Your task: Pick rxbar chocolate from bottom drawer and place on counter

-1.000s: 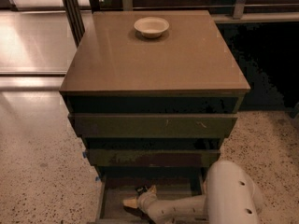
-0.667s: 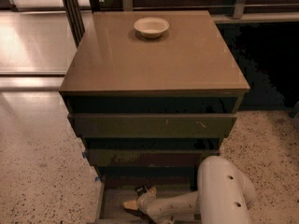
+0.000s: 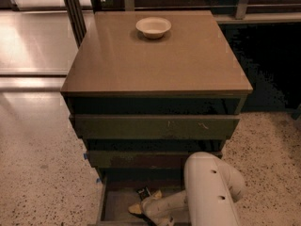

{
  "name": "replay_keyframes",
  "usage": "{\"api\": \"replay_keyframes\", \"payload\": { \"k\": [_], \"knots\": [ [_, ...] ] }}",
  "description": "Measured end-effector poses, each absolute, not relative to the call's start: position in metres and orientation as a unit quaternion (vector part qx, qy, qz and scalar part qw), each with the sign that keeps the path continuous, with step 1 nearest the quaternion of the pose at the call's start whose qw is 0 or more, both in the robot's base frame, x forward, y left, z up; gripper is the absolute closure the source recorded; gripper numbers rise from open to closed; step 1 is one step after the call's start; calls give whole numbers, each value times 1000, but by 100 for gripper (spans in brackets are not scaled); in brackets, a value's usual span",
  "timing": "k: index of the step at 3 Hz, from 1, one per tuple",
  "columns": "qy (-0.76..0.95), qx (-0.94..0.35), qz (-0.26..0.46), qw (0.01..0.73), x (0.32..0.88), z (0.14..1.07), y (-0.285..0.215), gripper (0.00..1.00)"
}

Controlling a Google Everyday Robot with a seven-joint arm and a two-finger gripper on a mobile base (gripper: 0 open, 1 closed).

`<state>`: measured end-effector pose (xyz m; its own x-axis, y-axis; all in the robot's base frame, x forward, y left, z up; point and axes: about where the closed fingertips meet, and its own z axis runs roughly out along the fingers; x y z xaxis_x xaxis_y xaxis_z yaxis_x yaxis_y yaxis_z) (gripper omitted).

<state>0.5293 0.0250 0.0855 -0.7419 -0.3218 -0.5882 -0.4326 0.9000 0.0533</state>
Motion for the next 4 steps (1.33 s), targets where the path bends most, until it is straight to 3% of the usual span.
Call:
{"api": "replay_keyframes", "payload": {
  "k": [1, 4],
  "knots": [
    [929, -203, 94, 296, 529, 90, 25, 17],
    [929, -203, 94, 296, 529, 90, 25, 87]
  ]
}}
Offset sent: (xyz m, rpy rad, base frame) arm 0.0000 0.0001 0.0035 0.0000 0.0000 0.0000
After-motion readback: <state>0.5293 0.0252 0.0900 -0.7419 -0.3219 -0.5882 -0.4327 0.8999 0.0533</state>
